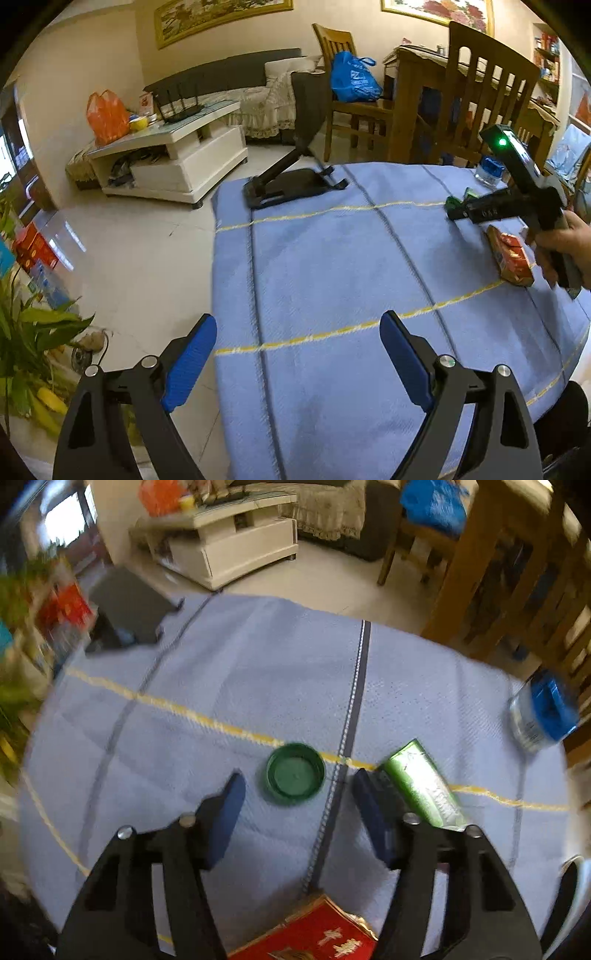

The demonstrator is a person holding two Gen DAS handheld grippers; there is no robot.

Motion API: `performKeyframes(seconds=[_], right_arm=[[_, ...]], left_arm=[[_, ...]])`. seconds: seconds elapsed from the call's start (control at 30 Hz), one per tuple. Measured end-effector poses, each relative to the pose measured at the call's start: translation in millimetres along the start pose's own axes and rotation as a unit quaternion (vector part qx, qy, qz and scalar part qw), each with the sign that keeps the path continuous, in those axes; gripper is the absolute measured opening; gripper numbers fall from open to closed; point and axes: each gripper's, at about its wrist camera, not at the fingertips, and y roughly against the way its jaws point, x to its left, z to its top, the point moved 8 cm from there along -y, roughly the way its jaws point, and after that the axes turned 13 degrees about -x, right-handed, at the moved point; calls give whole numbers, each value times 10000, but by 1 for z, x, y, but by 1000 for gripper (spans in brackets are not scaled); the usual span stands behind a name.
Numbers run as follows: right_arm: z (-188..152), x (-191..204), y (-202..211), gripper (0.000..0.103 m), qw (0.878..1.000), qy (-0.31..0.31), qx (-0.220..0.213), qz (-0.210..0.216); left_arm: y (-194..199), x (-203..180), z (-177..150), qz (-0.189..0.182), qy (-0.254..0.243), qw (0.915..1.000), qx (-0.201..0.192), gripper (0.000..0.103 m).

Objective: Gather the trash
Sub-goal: 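Grasp the green bottle cap with the right gripper, then grasp the red Zhonghua cigarette pack with the left gripper while the right gripper holds the cap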

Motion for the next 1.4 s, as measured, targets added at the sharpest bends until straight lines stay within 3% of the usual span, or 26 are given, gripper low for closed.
performKeyframes(seconds=[0.07,0.17,0.33,0.37,0.43,0.47,0.5,0.53,0.8,0.87,0.9,0.97,1.07,1.23,1.4], right_arm=[[-8,8,14,4,9997,-75,57,220],[-27,11,62,1,9963,-354,-373,685],[-65,-14,102,4,9929,-700,-455,845],[-63,-18,105,9,9929,-708,-501,818],[-52,-20,109,32,9935,-656,-616,692],[-38,-19,106,65,9937,-604,-684,644],[-27,-18,98,82,9939,-542,-731,628],[-17,-15,89,82,9946,-440,-750,571],[20,8,-8,53,9987,-290,-125,400],[19,9,-15,47,9993,-216,-125,268],[18,10,-14,34,9998,-76,-112,122],[9,20,-7,32,9997,91,-20,231],[-16,23,21,31,9991,240,-61,342],[-68,-12,117,31,9889,-760,-807,988],[-127,-69,187,32,9741,-1693,-1267,805]], left_arm=[[-5,-15,9,-147,-77,9999,-32,87],[-14,-45,22,-388,-237,9990,-56,87],[-32,-96,49,-668,-500,9964,-129,87],[-35,-104,55,-764,-401,9962,-139,87],[-38,-111,61,-929,-168,9955,-104,87],[-40,-114,62,-971,-54,9952,-67,87],[-41,-115,62,-983,-2,9951,-48,87],[-41,-117,61,-994,2,9950,-40,87],[-48,-98,37,-778,-153,9966,227,87],[-50,-95,35,-764,-140,9967,247,87],[-51,-95,35,-775,-137,9966,244,87],[-50,-101,36,-838,-155,9961,226,87],[-48,-119,38,-998,-345,9942,196,87],[-46,-174,41,-1407,-885,9860,163,87],[-64,-236,38,-1805,-1208,9753,413,87]])
